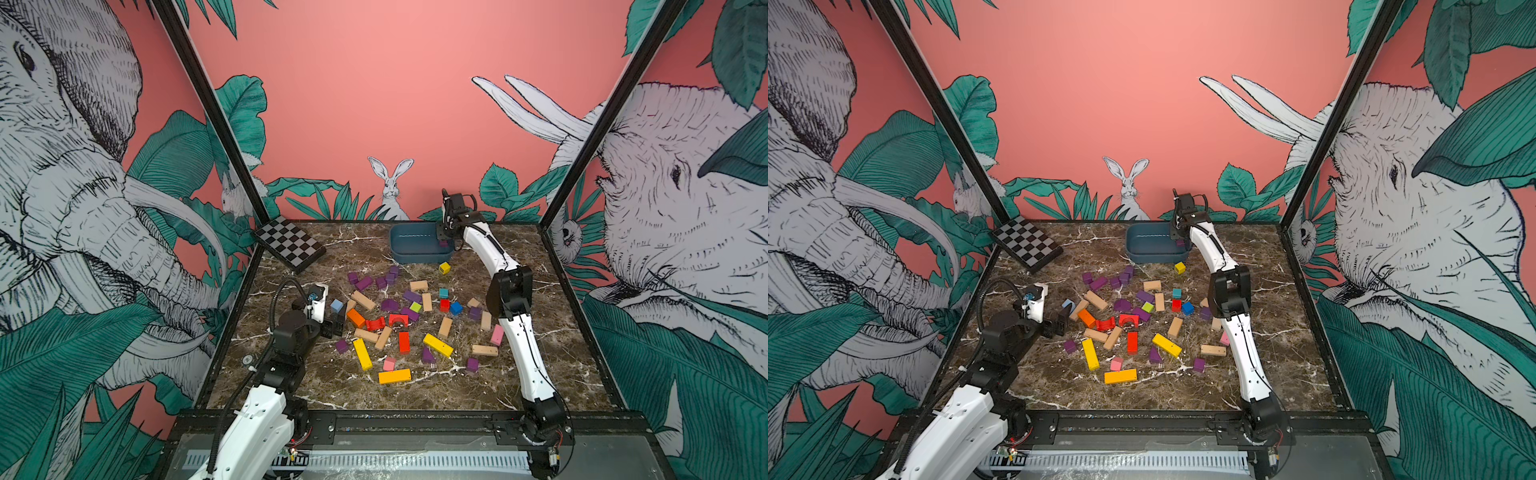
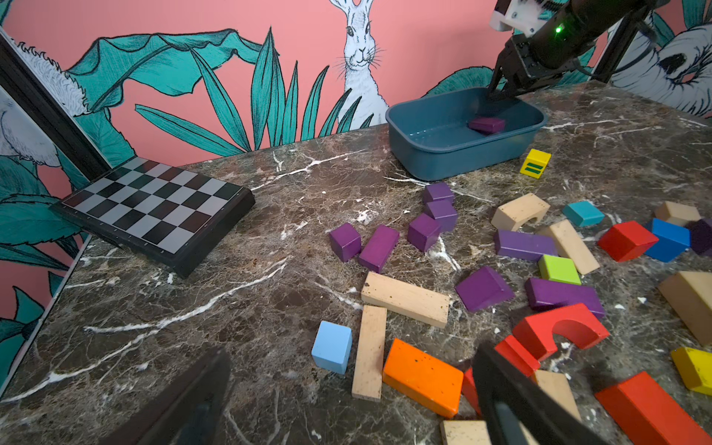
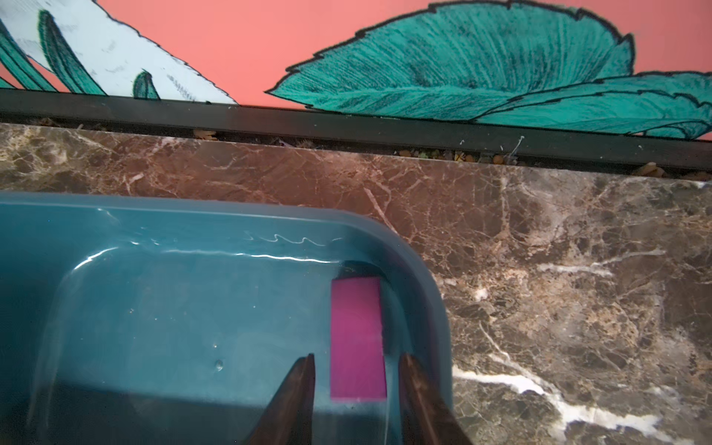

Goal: Pick purple bricks into the storage bin
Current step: Place the building block in the storage box, then pick up the building block from the center of the board.

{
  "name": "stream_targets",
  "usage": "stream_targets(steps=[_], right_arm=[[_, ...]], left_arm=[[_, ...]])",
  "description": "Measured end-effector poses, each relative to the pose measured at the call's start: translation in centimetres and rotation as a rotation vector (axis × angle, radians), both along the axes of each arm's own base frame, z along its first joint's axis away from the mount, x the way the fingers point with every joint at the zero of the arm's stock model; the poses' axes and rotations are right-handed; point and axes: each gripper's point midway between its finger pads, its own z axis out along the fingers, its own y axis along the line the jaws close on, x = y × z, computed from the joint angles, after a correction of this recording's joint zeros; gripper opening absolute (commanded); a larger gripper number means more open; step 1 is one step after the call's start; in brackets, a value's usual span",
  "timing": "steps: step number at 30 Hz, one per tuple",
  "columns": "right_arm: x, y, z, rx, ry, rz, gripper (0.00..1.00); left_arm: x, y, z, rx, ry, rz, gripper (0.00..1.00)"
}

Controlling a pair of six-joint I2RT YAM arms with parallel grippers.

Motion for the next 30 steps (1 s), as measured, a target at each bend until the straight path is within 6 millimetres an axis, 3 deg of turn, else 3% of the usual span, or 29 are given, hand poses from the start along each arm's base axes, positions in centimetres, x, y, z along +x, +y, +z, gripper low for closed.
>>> stream_targets(steps=[7, 13, 19, 25, 27, 30], right_arm=[[0.0, 0.1, 0.0, -0.001, -0.002, 0.007, 0.42], [-1.1, -0.2, 0.3, -0.027, 0.008, 0.022, 0.5], [-3.2, -1.2, 3.6, -0.044, -0.031, 0.027, 0.58], [-7.3, -3.4, 7.9, -0.073, -0.103, 0.003, 0.63], [-9.3, -4.5, 8.3, -0.091, -0.115, -0.017, 0.64], [-13.1, -6.9, 7.4, -0.112, -0.09, -0.062, 0.64]], left_arm=[[0.0, 0.0, 0.0, 0.001, 0.0, 0.002, 0.99], [0.0, 0.1, 0.0, 0.001, 0.001, 0.006, 0.99], [0.1, 0.2, -0.2, 0.002, 0.006, 0.014, 0.99], [0.1, 0.3, 0.1, 0.0, -0.006, 0.021, 0.99], [0.0, 0.5, 0.3, 0.0, -0.01, 0.027, 0.99], [0.0, 0.7, 0.4, -0.001, -0.015, 0.039, 0.99]])
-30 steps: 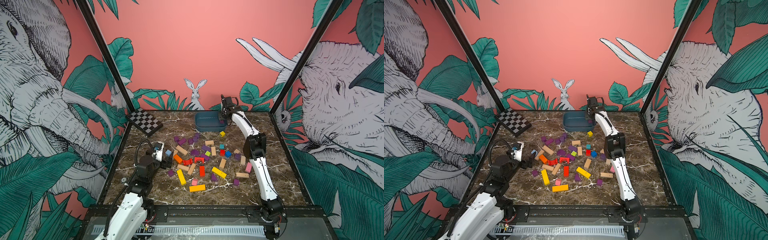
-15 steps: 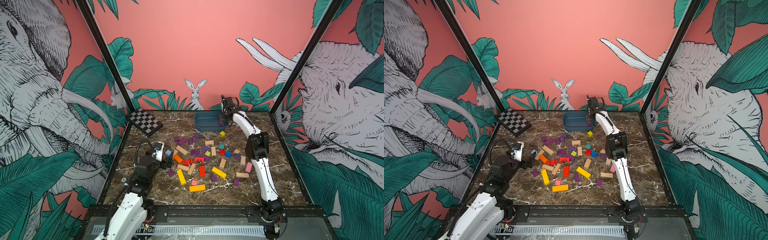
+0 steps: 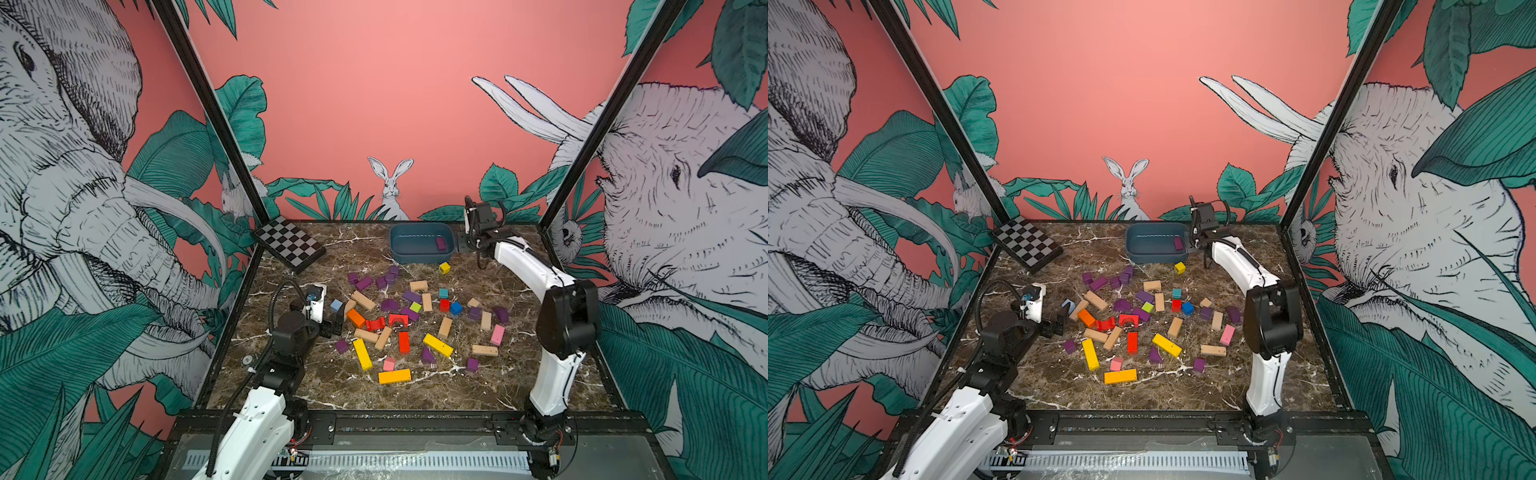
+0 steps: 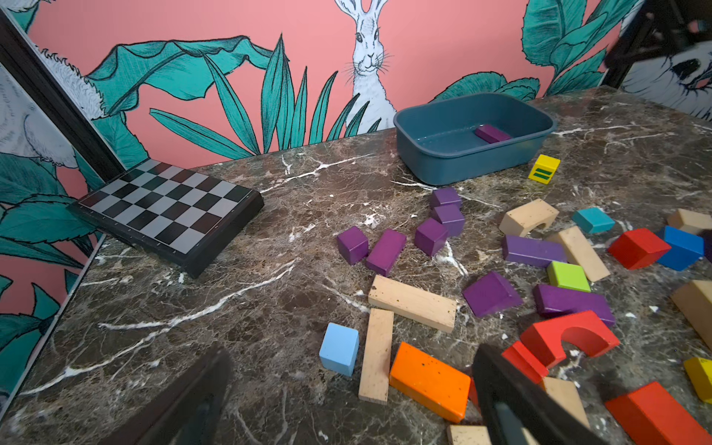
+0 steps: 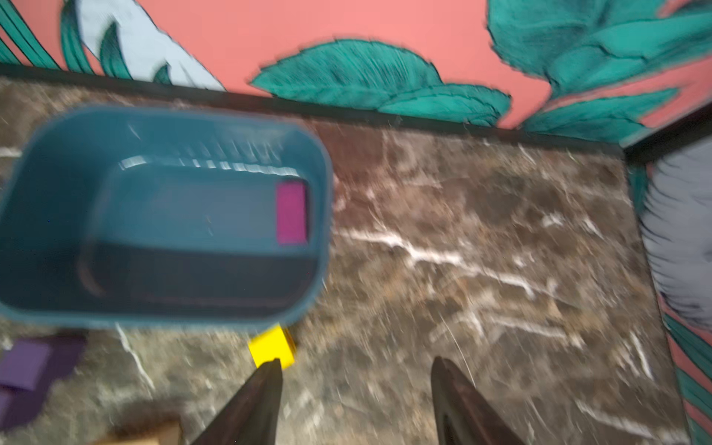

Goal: Pick purple bricks into the storage bin
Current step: Pick up the building block from the center of the board.

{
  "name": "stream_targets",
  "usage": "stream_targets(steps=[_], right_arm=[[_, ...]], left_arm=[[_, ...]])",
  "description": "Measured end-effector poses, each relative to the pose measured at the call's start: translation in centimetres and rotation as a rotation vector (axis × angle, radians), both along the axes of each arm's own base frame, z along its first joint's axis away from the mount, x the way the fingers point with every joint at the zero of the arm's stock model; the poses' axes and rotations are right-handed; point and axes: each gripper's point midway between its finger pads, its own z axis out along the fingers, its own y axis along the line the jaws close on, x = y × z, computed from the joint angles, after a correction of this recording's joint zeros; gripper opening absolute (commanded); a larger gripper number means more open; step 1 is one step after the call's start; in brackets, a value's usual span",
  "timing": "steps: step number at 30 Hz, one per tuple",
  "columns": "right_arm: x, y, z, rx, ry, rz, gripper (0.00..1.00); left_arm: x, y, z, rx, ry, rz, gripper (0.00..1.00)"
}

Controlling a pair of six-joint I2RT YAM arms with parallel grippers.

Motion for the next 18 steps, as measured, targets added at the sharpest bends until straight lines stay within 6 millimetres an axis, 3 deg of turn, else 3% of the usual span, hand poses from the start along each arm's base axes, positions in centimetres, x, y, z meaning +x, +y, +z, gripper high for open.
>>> stream_targets(steps=[7, 9, 12, 18], right_arm=[[-9.1, -6.6, -7.6, -0.013, 0.201, -0.149, 0.64], [-11.2, -7.7, -9.2, -0.025, 0.254, -0.177, 0.64], [-13.6, -8.3, -10.2, -0.028, 0.293, -0.198, 0.63], [-15.4, -9.9, -10.7, 0.026, 0.305, -0.258, 0.62]], left_arm=[[-0.3, 0.3, 0.5, -0.01, -0.027, 0.012, 0.99], [-0.5, 0.4, 0.6, -0.012, -0.034, 0.018, 0.99], [-0.7, 0.7, 0.6, -0.015, -0.042, 0.028, 0.99], [-0.8, 1.0, 0.5, -0.016, -0.043, 0.045, 0.99]])
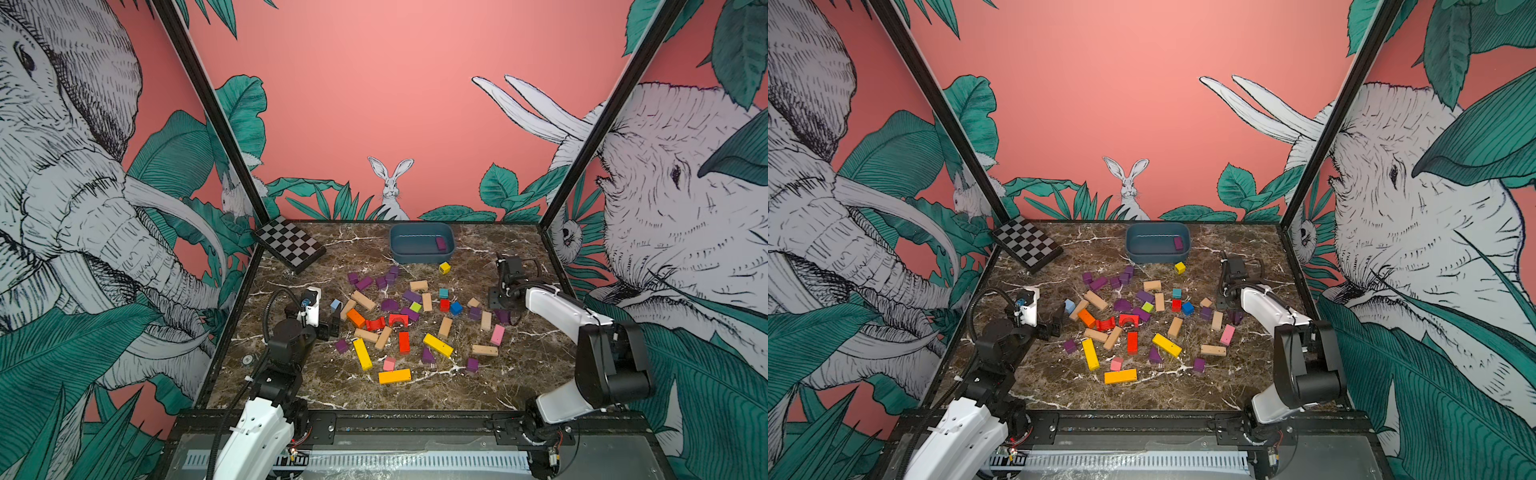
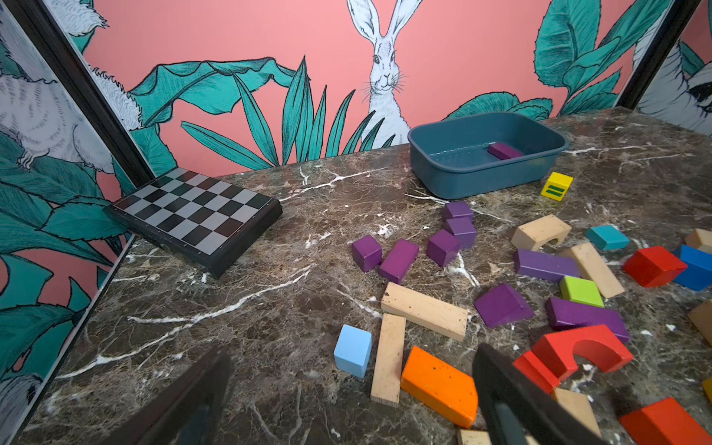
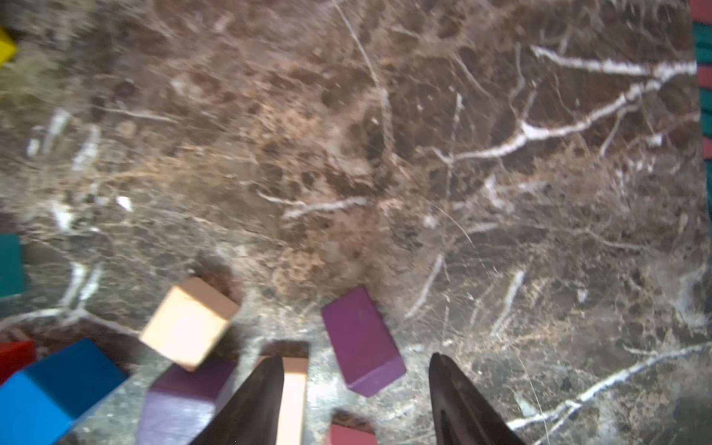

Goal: Pick purple bricks into the storage bin
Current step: Pick up the building block from the center of the board.

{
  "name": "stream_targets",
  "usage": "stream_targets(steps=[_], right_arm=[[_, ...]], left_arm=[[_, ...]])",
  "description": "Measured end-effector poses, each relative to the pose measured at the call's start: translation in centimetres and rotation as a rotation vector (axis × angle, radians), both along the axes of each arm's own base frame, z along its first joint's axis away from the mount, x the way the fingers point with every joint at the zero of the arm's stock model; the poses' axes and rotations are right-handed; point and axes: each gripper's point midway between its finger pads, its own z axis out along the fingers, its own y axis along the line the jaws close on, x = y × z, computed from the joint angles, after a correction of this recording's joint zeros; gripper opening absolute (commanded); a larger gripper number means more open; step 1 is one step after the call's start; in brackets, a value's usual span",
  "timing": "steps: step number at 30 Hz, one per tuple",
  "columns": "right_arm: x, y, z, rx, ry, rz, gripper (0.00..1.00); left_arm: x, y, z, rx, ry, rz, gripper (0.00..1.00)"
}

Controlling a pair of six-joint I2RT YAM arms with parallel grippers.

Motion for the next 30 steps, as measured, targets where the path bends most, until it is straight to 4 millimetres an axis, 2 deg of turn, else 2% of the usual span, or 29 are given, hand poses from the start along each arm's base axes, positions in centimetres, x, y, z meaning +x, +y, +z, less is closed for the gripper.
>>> stream_targets(steps=[3, 8, 18, 25, 30], right_arm=[[-1.3, -0.7, -1.3, 0.016, 0.033, -0.028, 0.62], [-2.9, -0.4, -3.1, 0.063, 0.082, -0.027, 0.61], [-1.4, -0.8, -3.0, 0.093, 0.061, -0.032, 0.55], [-0.8, -0.7, -3.9, 0.128, 0.096, -0.021, 0.46], [-0.4, -0.4, -4.5, 0.141, 0.117, -0.006, 0.32]], left_arm=[[0.1, 0.0, -0.2, 0.001, 0.007, 0.002, 0.99], [0.1, 0.0, -0.4, 0.003, 0.017, 0.005, 0.99], [-0.1, 0.1, 0.1, -0.004, -0.008, 0.006, 0.99], [-0.1, 0.2, 0.1, -0.003, -0.007, 0.012, 0.99], [-0.1, 0.3, 0.0, -0.001, -0.007, 0.019, 0.99]])
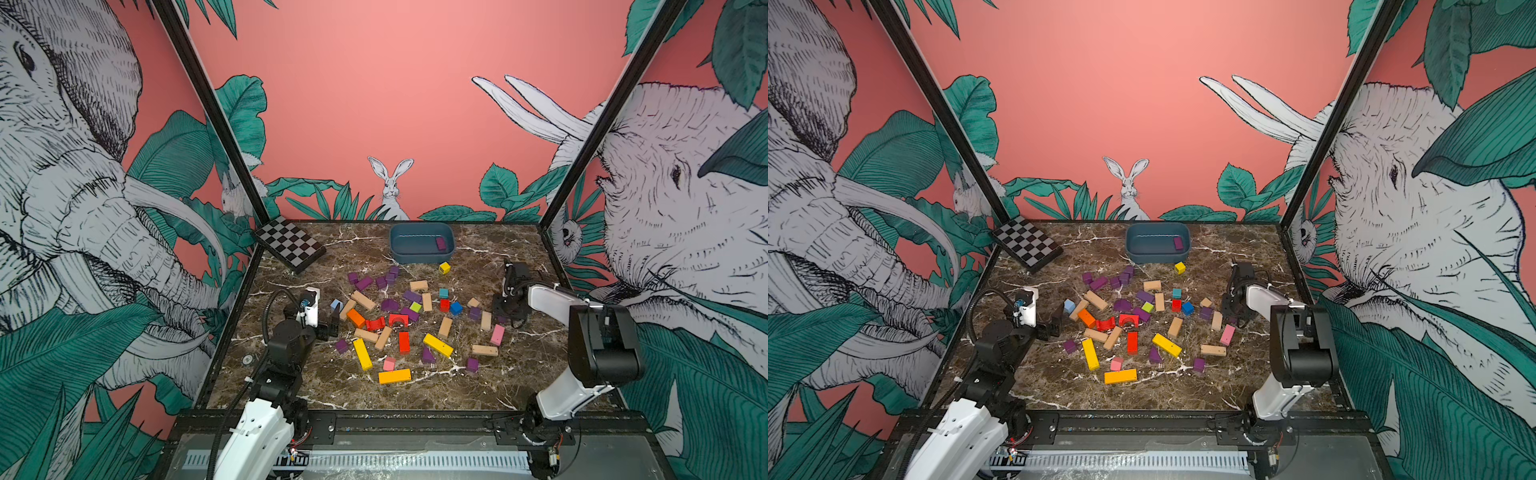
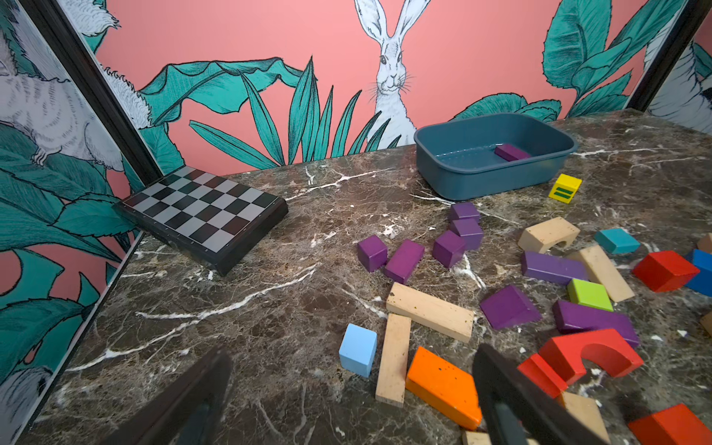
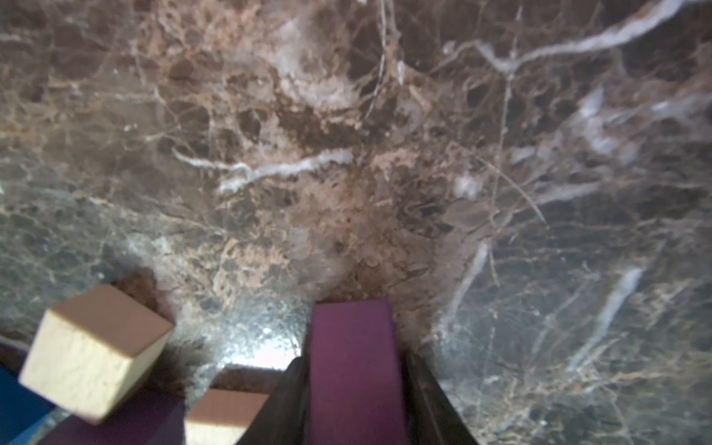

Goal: Pick purple bricks into the storage bin
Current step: Pick up the building block from the center of the board, then place the building block in the storage box.

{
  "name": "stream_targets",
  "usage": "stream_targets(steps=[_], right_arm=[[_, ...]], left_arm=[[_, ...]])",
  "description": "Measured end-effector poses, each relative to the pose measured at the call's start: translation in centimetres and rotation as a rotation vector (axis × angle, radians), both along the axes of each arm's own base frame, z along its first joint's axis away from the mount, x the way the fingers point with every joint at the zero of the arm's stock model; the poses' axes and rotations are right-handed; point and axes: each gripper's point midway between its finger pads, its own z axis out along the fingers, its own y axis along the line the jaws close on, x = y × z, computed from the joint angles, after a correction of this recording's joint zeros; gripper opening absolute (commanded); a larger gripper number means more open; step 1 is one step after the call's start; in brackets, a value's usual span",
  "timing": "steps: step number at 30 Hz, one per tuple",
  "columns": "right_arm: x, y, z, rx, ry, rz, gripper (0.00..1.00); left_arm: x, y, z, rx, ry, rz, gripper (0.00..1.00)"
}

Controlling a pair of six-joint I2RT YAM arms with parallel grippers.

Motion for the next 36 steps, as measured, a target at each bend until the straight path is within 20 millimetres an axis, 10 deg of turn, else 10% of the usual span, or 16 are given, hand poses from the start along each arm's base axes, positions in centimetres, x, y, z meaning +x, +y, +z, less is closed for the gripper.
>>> stream_targets(steps=[10, 21, 28, 36], right_arm=[[1.7, -0.3, 4.4, -0.064, -0.028, 0.029, 0.14], [15.7, 7.0, 18.6, -0.061, -0.358, 0.186, 0.06], [23.2, 12.6, 16.3, -0.033, -0.353, 0.276, 0.05], [25.9, 16.3, 12.4, -0.015, -0.325, 0.33, 0.03]], left_arm=[[0.1, 0.0, -0.5, 0.006, 0.02, 0.0, 0.99], [-0.1, 0.1, 0.1, -0.001, -0.005, 0.003, 0.99], [-0.2, 0.2, 0.0, -0.003, -0.003, 0.007, 0.99], [-0.2, 0.2, -0.2, 0.0, 0.005, 0.007, 0.99]])
